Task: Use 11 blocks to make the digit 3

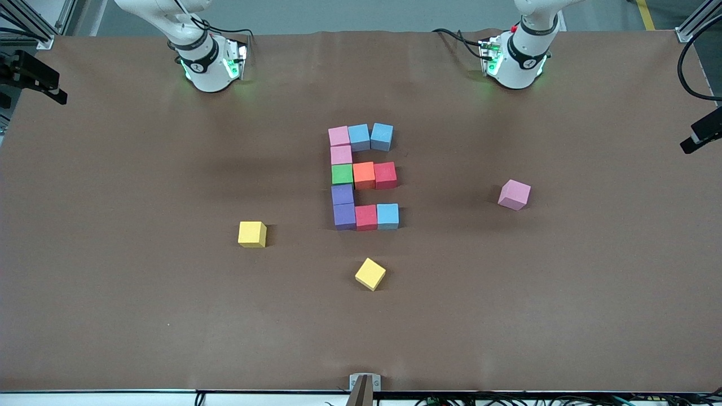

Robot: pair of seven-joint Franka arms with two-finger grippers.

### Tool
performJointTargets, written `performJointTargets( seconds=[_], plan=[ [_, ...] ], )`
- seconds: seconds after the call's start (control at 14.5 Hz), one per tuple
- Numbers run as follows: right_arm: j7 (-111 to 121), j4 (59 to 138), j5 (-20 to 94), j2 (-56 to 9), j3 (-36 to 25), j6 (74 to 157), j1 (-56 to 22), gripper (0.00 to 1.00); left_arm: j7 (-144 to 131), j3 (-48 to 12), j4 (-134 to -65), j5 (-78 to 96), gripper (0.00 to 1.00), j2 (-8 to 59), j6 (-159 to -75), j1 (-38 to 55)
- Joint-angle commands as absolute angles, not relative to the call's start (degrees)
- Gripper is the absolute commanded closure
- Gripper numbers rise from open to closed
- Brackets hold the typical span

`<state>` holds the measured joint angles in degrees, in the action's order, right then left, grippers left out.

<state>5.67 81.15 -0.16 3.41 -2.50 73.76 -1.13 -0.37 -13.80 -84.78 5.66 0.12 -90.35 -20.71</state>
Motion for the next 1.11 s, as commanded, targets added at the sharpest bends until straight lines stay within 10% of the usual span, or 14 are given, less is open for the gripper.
performJointTargets(
  seconds=[0.0, 1.04],
  plan=[
    [5.45, 81.65, 0.53, 4.31, -2.46, 74.09, -0.88, 0.00, -0.70, -12.66, -82.79, 4.22, 0.00, 0.97, -88.86, -18.64],
    [5.45, 81.74, 0.62, 4.39, -2.64, 73.83, -0.70, 0.00, -0.70, 1.56, -82.79, 0.62, 0.00, 0.70, -88.86, -0.55]
  ],
)
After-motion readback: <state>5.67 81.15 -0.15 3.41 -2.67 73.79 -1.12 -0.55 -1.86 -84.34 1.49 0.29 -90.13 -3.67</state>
